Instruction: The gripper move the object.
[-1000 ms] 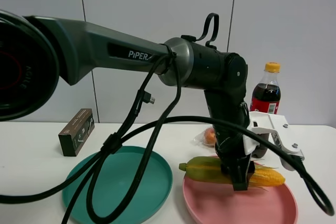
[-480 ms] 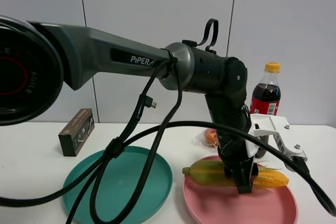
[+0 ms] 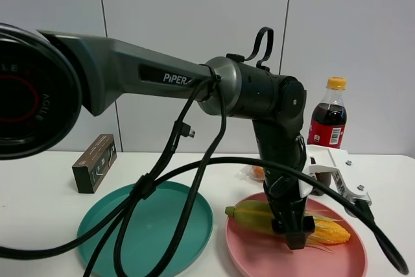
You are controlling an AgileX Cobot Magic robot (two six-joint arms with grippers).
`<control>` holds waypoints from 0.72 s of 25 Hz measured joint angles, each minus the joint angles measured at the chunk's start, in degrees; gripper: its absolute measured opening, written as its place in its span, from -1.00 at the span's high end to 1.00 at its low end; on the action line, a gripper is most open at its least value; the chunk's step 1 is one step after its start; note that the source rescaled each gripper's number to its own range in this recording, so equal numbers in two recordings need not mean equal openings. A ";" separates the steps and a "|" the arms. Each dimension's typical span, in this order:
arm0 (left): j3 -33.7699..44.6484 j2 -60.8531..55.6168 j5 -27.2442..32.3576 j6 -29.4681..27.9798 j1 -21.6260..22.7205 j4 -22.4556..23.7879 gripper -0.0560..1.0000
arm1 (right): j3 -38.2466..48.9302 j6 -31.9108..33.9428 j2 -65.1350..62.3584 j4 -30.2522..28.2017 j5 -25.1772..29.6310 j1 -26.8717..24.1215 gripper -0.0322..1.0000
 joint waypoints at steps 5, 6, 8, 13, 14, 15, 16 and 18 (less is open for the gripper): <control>-1.79 -5.52 10.98 -7.99 0.00 7.81 -0.99 | 0.00 0.00 0.00 0.00 0.00 0.00 -1.00; -3.07 -7.50 13.33 -9.96 0.00 9.18 -0.99 | 0.00 0.00 0.00 0.00 0.00 0.00 -1.00; -4.42 -9.56 15.87 -11.61 0.05 10.51 -1.00 | 0.00 0.00 0.00 0.00 0.00 0.00 -1.00; -6.58 -23.08 18.75 -22.26 3.28 13.98 -1.00 | 0.00 0.00 0.00 0.00 0.00 0.00 -1.00; -6.14 -25.77 18.81 -22.88 4.37 14.45 -1.00 | 0.00 0.00 0.00 0.00 0.00 0.00 -1.00; -5.54 -28.75 18.83 -23.18 5.33 14.83 -1.00 | 0.00 0.00 0.00 0.00 0.00 0.00 -1.00; -4.44 -31.35 18.83 -23.83 6.60 15.28 -1.00 | 0.00 0.00 0.00 0.00 0.00 0.00 -1.00; -2.97 -34.66 18.83 -24.68 8.03 15.83 -1.00 | 0.00 0.00 0.00 0.00 0.00 0.00 -1.00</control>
